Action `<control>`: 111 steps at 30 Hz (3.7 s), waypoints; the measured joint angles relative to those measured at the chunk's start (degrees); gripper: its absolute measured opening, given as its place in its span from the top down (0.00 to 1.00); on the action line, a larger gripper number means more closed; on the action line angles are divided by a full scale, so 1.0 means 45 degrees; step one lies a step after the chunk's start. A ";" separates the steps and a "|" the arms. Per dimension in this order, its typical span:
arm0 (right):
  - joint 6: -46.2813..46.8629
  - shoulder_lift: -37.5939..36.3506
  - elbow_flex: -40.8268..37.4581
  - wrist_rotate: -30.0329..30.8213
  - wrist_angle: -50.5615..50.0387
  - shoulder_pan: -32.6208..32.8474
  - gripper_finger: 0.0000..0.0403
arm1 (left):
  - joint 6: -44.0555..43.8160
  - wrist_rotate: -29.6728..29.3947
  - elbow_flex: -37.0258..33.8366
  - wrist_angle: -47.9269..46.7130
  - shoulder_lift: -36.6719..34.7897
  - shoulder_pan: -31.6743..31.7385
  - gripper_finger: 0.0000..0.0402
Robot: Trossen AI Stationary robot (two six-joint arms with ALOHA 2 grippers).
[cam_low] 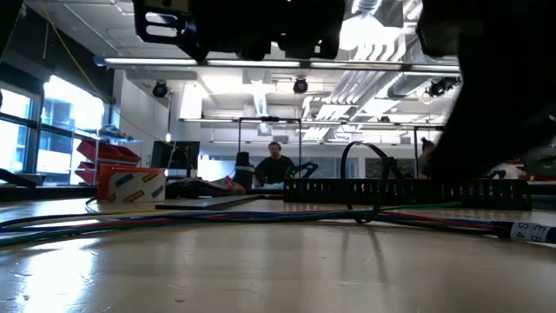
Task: Ziptie cables
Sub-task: Wrap the black zip tie on the cables
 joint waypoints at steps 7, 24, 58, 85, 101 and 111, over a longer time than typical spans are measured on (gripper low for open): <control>0.0387 0.1021 -0.0001 -0.0508 0.1815 0.0226 0.54 | 0.0333 0.0072 0.0953 -0.0005 0.1264 -0.0297 0.53; 0.0982 0.3004 0.4238 0.1368 -0.3427 0.0278 0.67 | 0.1053 -0.1410 0.2206 -0.0073 0.2676 -0.0045 0.53; 0.3050 0.3547 0.5741 0.3362 -0.5031 0.0244 1.00 | 0.1665 0.1603 0.2202 -0.1117 0.2797 0.1402 0.53; 0.4923 0.3547 0.5702 0.4247 -0.5099 0.0681 1.00 | 0.0819 0.2150 0.2197 0.0416 0.3623 0.1518 0.69; 0.4923 0.3538 0.5702 0.4579 -0.4982 0.0683 1.00 | 0.0836 0.2244 0.2197 0.0967 0.3672 0.1149 0.81; 0.4923 0.3538 0.5702 0.4495 -0.4899 0.0682 1.00 | 0.0476 0.2295 0.2197 0.1075 0.3672 0.1307 0.98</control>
